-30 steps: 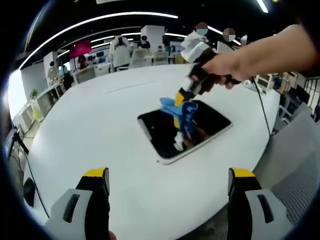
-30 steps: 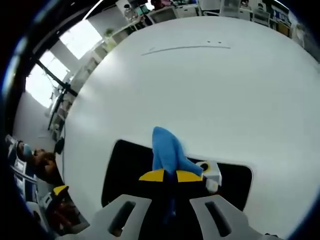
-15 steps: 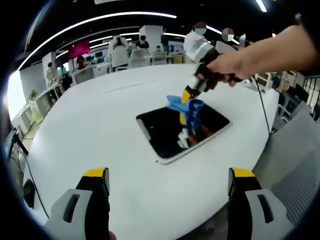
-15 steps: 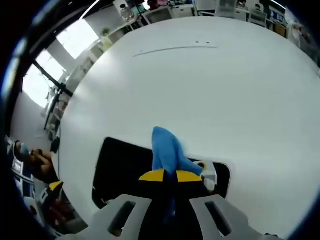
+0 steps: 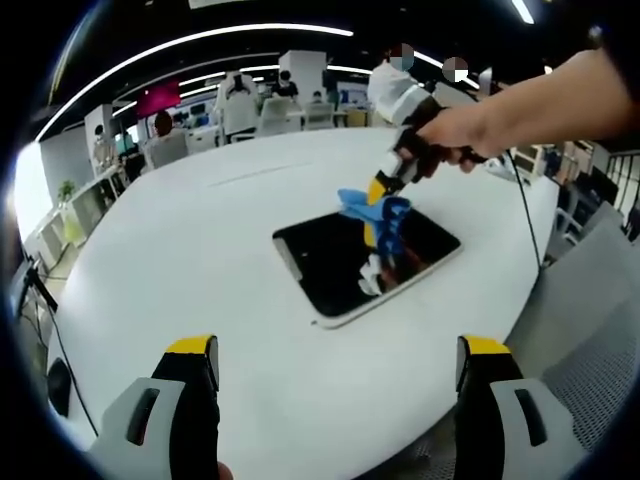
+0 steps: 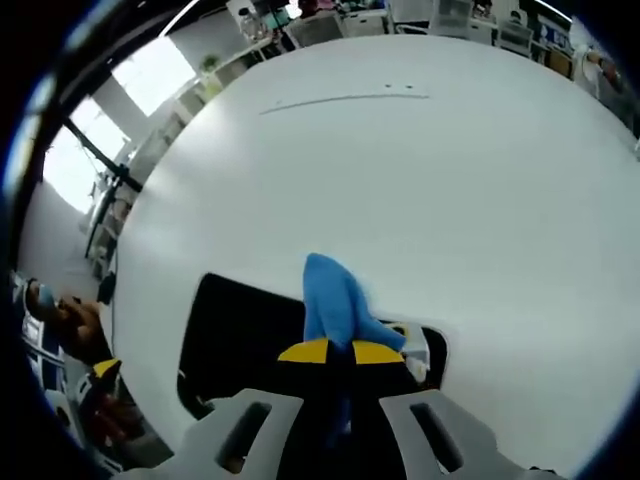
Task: Wipe the mirror surface with the cleaning cloth until all visible marks leave the cleaned area.
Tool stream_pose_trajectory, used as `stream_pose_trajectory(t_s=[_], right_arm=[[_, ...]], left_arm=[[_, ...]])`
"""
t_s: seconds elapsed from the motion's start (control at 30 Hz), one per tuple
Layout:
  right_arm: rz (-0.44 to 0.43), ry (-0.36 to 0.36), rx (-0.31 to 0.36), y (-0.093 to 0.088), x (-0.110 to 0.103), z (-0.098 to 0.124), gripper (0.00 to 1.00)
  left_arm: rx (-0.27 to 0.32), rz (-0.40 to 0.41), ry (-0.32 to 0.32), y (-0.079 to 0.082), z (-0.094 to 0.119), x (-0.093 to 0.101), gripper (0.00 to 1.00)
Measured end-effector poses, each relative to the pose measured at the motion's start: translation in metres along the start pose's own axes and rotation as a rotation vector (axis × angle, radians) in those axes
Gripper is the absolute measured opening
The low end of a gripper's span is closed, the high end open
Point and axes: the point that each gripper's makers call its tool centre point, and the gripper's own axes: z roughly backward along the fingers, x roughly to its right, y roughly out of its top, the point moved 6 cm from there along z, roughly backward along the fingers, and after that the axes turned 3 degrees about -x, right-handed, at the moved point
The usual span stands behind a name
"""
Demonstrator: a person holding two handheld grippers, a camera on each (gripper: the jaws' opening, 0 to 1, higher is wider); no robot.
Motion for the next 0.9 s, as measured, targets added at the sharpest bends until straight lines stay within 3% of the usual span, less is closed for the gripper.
stream_pose_trajectory(t_s=[0.9], right_arm=[[-0.018,-0.006,0.029,-0.027,-0.006,0.005,0.01]], left_arm=[[0.005,-0.004,0.018,0.0,0.002,-0.001,0.99]])
